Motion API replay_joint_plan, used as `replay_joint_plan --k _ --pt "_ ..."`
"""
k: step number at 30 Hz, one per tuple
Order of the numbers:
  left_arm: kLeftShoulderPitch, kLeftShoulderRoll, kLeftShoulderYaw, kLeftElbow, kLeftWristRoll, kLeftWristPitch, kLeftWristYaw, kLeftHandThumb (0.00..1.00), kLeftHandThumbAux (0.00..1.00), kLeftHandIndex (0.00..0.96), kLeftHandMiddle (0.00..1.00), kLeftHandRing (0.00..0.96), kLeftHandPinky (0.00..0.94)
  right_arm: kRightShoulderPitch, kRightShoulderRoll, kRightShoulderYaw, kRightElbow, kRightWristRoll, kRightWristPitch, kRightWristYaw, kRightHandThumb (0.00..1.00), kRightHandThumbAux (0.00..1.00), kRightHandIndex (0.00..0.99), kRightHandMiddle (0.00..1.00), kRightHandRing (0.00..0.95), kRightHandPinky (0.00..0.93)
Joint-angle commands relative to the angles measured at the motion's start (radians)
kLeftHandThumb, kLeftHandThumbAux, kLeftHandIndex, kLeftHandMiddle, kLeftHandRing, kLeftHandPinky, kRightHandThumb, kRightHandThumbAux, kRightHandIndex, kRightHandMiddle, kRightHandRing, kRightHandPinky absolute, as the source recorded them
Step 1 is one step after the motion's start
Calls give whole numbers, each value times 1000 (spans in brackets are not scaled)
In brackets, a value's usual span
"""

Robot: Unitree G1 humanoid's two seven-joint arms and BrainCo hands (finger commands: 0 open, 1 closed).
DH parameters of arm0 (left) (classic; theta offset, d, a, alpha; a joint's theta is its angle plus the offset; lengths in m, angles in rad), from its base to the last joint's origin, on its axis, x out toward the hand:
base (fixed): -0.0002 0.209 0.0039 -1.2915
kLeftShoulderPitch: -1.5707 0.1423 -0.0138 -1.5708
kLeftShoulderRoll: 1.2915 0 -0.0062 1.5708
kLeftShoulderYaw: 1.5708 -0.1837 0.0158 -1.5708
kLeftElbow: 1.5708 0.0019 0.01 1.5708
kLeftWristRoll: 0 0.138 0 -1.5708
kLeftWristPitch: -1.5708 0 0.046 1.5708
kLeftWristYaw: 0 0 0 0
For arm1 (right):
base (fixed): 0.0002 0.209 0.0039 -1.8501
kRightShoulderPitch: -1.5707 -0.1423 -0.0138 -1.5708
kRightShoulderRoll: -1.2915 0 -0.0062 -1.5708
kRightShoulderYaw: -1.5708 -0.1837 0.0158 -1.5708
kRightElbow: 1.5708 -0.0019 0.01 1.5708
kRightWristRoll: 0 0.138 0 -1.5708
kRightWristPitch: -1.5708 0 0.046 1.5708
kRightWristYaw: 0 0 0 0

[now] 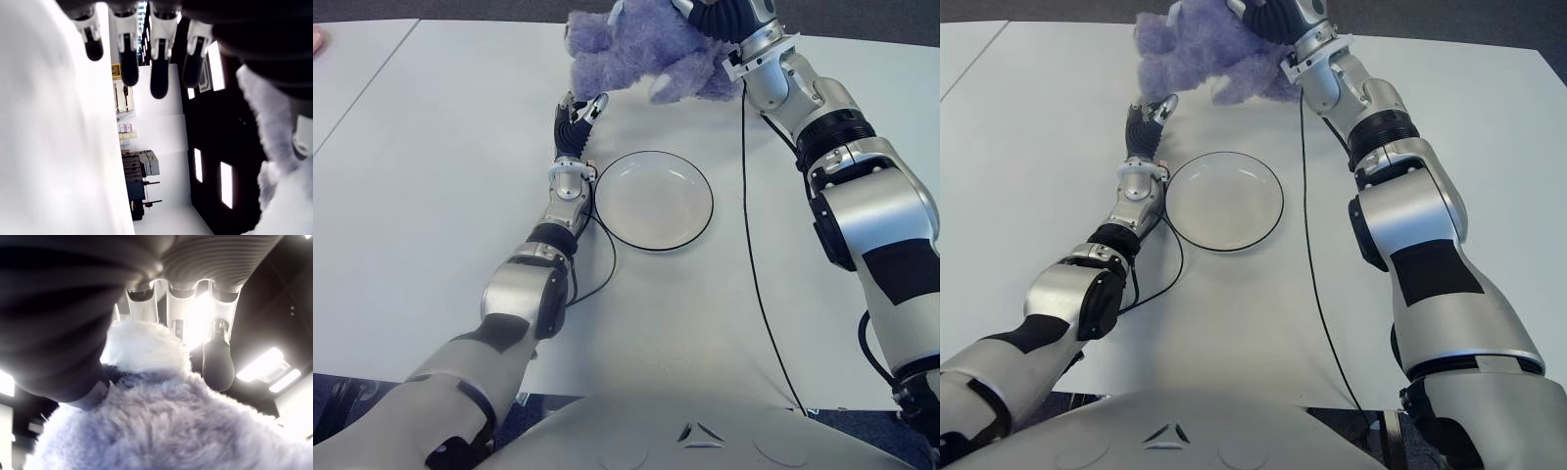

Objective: Put the doll into the plate.

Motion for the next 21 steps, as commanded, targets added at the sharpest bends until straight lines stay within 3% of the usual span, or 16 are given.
replay_joint_plan --k 1,17,21 --pt "243 -69 -9 175 28 124 13 0 480 254 267 190 52 -20 -3 -22 -55 17 -58 -46 708 716 440 885 878 877" --pt "240 -61 -24 177 47 130 38 0 492 295 292 209 28 14 -9 -26 -149 -1 -118 -71 711 715 440 888 881 878" --pt "243 -50 -4 178 33 141 46 0 528 309 311 231 81 21 -10 -36 -168 18 -144 -45 713 714 440 888 884 886"
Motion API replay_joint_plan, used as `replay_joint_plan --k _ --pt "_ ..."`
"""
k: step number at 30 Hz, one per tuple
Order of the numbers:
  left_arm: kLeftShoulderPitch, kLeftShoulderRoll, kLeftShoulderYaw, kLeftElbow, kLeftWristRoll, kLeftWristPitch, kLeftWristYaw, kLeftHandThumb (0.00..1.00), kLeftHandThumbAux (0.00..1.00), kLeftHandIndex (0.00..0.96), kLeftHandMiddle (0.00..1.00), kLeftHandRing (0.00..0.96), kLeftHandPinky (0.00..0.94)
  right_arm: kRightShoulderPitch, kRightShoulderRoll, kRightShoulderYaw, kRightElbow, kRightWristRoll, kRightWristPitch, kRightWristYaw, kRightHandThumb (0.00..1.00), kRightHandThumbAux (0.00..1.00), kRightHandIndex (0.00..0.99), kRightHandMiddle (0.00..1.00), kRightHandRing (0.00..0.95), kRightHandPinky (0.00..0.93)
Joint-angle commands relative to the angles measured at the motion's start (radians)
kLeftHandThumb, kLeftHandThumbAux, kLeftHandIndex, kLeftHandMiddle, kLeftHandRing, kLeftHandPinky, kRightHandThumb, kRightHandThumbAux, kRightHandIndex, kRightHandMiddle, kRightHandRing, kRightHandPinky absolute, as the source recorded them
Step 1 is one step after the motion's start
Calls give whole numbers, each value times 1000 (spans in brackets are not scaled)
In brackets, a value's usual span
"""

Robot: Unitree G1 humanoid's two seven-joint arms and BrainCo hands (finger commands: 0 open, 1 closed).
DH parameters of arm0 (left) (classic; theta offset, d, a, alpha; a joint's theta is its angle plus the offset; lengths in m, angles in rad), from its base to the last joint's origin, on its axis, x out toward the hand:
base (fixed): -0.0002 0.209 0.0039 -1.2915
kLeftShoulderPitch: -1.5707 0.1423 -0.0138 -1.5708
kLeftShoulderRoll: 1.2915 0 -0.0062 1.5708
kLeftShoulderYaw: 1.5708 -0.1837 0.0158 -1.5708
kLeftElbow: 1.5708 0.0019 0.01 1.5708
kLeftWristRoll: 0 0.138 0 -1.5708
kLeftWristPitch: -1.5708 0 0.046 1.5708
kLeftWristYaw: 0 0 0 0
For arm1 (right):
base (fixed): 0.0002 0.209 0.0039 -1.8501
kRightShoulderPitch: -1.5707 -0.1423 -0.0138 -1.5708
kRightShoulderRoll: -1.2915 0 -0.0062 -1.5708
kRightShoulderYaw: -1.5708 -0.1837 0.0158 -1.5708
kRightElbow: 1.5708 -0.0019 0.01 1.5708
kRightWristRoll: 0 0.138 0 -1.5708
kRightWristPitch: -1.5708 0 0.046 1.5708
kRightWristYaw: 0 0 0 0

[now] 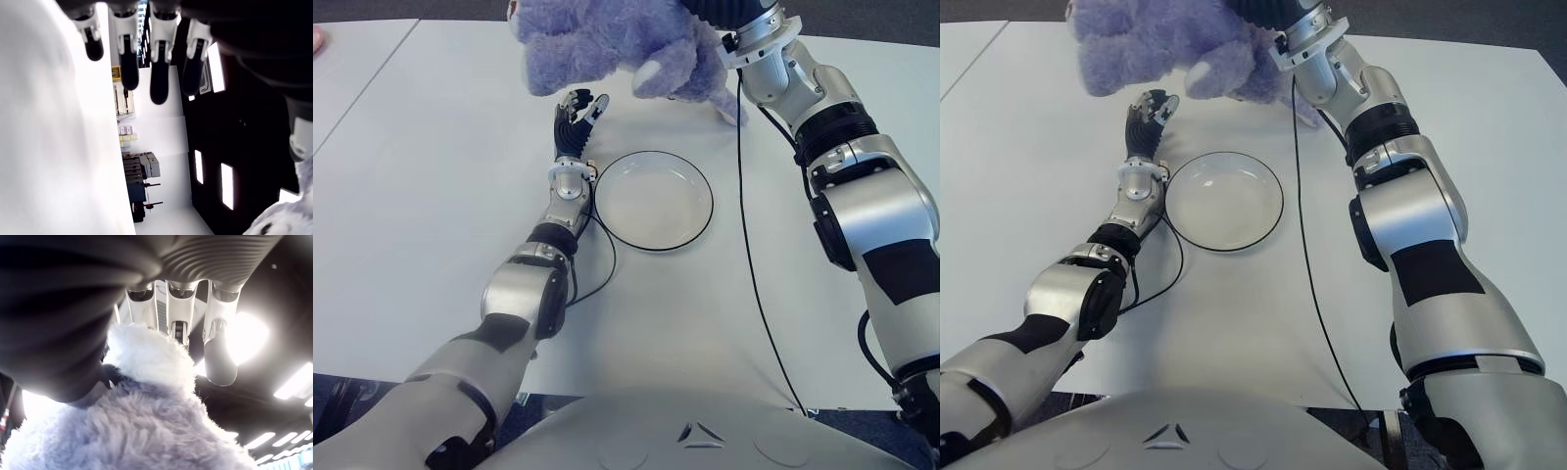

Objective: Put the doll into the plate.

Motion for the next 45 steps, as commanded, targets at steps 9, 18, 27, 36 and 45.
replay_joint_plan --k 9,18,27,36,45 --pt "293 1 39 173 -6 143 110 0 721 267 326 276 194 31 -21 -28 -73 15 -62 6 716 714 440 891 888 891" --pt "301 23 110 176 -62 185 107 0 756 222 309 281 251 110 -38 -35 -133 22 -100 14 717 713 440 888 888 890" --pt "312 41 159 180 -90 209 63 0 712 203 296 290 283 196 -51 -40 -167 101 -161 136 719 713 440 884 885 886" --pt "305 40 181 182 -96 228 43 0 685 204 301 305 308 223 -47 -48 -170 133 -180 199 719 713 440 885 882 881" --pt "293 -20 147 184 -60 248 54 0 681 200 285 289 272 258 -58 -63 -197 170 -195 267 717 713 440 881 879 879"
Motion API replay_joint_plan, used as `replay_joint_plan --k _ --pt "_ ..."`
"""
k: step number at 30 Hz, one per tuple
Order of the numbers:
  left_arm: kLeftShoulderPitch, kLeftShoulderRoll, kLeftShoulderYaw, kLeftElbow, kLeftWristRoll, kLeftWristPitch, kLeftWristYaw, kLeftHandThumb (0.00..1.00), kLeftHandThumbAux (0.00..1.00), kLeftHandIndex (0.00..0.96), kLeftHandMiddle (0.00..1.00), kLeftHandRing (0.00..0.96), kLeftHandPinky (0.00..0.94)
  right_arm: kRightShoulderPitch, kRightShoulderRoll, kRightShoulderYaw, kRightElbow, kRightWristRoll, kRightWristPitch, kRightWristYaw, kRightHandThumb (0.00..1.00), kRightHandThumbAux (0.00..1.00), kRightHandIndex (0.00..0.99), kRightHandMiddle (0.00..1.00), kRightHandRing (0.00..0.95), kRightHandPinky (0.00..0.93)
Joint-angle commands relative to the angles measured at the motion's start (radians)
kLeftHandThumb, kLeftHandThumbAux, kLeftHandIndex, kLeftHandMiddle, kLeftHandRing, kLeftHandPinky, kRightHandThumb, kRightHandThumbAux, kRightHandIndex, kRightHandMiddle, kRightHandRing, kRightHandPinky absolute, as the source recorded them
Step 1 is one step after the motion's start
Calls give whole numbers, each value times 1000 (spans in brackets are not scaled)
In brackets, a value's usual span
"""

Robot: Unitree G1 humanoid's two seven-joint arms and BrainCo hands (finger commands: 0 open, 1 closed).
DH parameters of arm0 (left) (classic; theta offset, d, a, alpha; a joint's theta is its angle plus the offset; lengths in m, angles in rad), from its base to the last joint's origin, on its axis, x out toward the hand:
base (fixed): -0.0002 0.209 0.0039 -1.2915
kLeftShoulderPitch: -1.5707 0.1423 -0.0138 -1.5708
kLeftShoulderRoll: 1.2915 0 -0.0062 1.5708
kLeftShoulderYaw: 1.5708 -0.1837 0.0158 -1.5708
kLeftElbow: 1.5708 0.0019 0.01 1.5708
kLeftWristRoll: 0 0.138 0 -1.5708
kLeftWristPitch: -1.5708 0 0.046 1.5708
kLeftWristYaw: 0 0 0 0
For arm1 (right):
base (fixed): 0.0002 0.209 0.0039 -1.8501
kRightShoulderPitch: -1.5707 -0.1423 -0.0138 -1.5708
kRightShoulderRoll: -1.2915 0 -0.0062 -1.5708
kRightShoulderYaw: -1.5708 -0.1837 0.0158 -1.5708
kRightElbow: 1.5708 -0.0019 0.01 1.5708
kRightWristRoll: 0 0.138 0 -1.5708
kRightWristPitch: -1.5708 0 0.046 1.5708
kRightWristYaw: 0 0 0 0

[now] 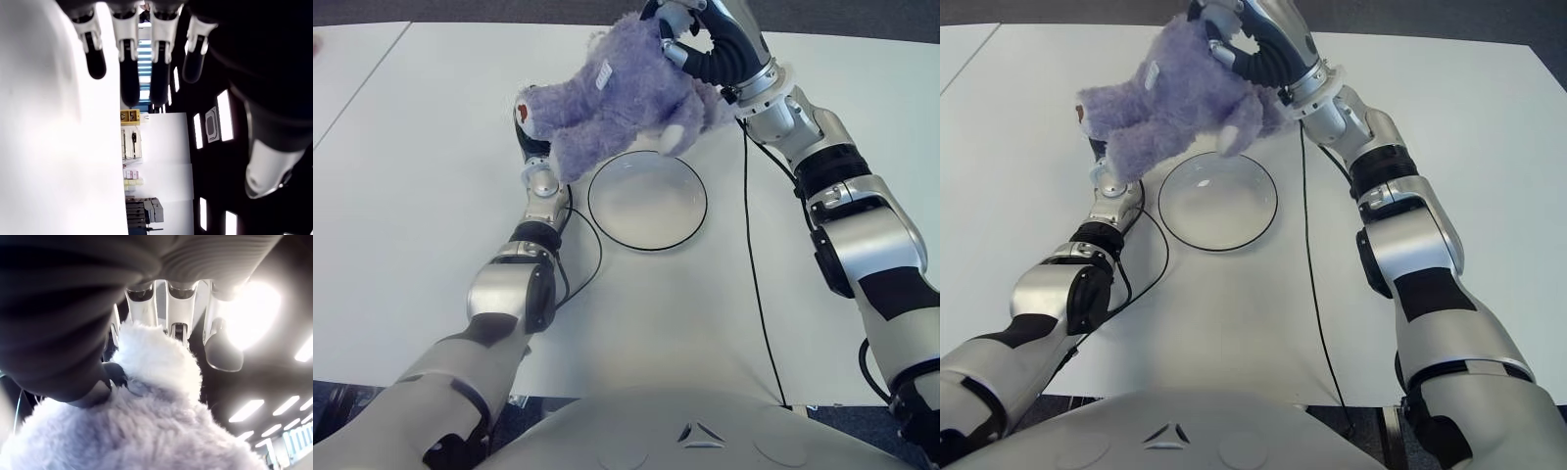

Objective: Put the doll into the plate.

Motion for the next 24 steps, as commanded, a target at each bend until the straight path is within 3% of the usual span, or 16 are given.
replay_joint_plan --k 1,13,24 --pt "290 -80 11 185 -3 215 -32 0 683 198 282 286 267 62 -25 -34 -42 66 -39 79 718 713 440 881 878 879" --pt "280 -70 -59 181 57 231 -42 0 707 158 224 228 236 150 -50 -44 -9 116 -95 164 717 713 440 874 869 873" --pt "283 -71 -62 182 50 243 -56 0 731 132 204 215 235 197 -54 -59 -45 111 -62 200 714 714 440 880 873 879"
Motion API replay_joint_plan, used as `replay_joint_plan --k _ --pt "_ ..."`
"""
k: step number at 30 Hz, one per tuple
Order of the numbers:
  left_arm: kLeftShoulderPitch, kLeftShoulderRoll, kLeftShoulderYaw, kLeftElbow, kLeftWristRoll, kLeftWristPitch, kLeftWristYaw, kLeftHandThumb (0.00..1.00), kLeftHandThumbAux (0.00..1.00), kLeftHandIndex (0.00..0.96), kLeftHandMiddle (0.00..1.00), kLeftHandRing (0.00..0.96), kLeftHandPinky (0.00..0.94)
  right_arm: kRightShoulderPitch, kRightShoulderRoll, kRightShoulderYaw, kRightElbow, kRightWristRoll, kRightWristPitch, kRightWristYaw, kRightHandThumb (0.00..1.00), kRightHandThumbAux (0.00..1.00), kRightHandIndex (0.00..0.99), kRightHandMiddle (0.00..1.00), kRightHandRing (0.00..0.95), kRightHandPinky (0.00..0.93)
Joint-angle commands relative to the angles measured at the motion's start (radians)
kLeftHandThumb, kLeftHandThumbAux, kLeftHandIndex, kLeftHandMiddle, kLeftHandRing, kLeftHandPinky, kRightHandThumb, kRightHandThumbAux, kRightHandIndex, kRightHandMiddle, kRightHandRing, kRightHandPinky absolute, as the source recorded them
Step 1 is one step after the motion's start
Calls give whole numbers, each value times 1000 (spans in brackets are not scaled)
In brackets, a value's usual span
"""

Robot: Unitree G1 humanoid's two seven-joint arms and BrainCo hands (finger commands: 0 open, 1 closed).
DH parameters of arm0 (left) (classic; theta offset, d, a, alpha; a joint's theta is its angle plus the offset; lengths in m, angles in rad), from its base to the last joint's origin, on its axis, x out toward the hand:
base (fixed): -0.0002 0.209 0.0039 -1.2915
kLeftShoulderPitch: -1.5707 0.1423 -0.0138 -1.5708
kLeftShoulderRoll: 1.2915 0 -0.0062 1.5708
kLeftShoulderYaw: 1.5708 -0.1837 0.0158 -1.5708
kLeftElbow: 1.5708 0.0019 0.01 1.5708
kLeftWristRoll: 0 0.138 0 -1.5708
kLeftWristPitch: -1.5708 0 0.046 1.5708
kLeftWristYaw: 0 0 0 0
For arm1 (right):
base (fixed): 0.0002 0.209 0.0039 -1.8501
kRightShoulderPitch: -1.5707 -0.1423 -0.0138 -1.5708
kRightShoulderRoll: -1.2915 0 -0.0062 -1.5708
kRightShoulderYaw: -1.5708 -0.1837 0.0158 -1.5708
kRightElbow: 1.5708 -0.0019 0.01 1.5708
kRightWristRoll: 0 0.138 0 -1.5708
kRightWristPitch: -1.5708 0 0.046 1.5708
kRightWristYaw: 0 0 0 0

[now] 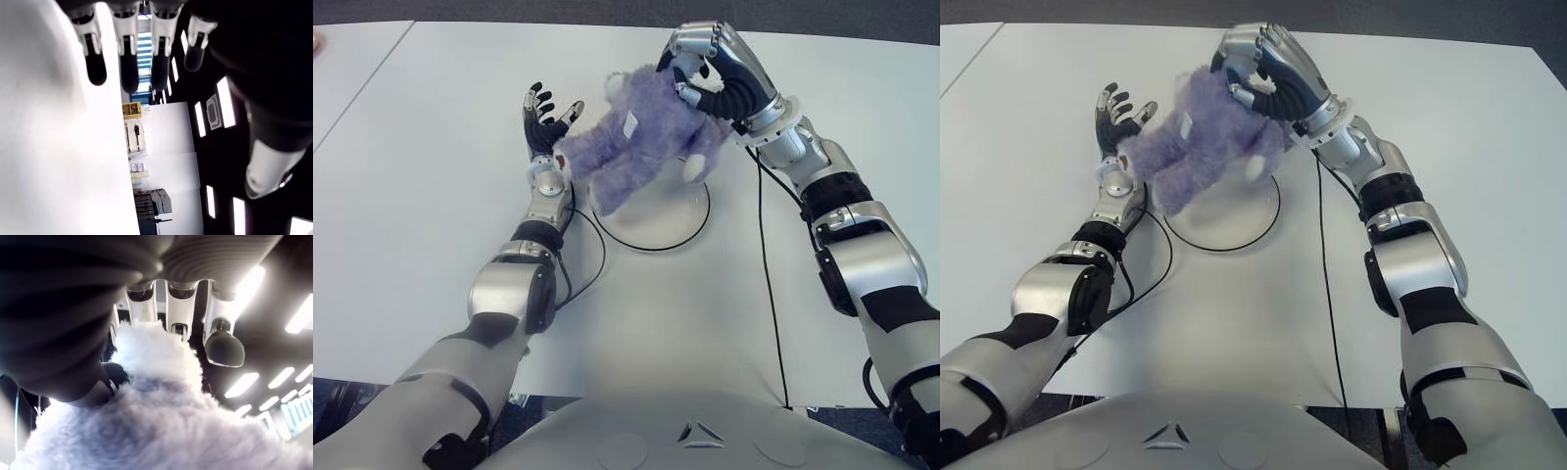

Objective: Put the doll into the plate.

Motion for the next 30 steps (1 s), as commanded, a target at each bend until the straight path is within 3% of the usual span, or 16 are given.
replay_joint_plan --k 1,18,25,30 --pt "285 -72 -6 182 5 219 -59 0 735 131 204 217 239 64 -17 -31 -27 24 13 42 713 715 440 880 874 878" --pt "282 -84 -12 183 13 236 -50 0 781 139 217 229 244 90 -10 -44 -21 -16 21 33 710 716 439 886 880 877" --pt "281 -88 -17 183 16 237 -59 0 769 143 214 225 250 231 -15 -16 -76 -35 -37 43 710 716 440 888 883 882" --pt "282 -88 -14 182 14 237 -61 0 765 144 215 223 248 248 -33 -13 -87 -35 -33 70 709 716 439 898 894 892"
